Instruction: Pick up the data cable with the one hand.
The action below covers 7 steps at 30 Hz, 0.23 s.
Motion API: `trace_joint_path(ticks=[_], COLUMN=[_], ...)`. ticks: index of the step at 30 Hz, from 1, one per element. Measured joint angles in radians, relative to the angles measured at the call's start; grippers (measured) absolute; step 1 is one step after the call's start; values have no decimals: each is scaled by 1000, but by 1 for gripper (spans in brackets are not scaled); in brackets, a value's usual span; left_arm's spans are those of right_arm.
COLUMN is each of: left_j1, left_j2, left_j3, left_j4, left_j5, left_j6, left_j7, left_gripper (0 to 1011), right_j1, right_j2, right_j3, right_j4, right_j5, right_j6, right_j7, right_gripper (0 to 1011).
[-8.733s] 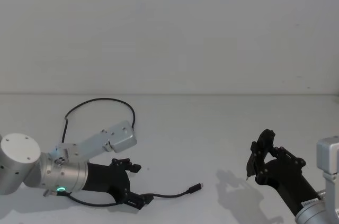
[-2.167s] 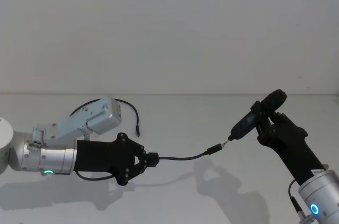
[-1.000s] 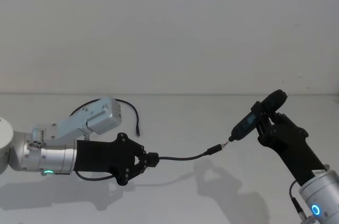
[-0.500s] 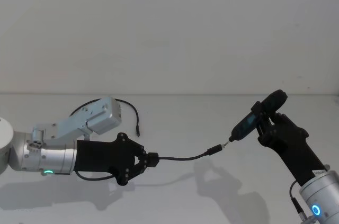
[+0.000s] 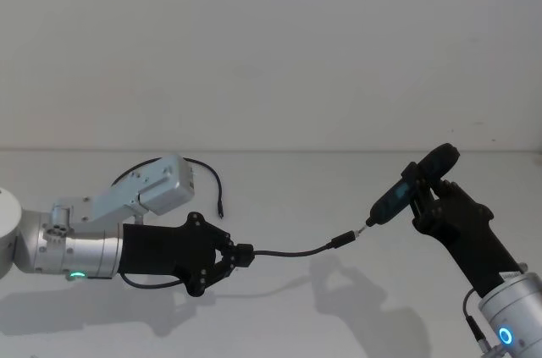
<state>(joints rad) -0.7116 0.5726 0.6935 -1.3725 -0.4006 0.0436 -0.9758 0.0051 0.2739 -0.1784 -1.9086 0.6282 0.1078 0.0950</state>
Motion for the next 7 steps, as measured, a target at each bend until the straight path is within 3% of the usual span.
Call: trace_joint_path(ticks=[7], left_j1=[0], left_j2=[0], left_j3=[0], left_j4=[0], left_j5=[0], left_j6=[0], left_j7=[0], left_gripper=[39], right_j1=[0], right_j2=[0], right_j3=[0], right_j4=[0], right_j5=[0], right_j6=[0], right_j7=[0], right_gripper=[263])
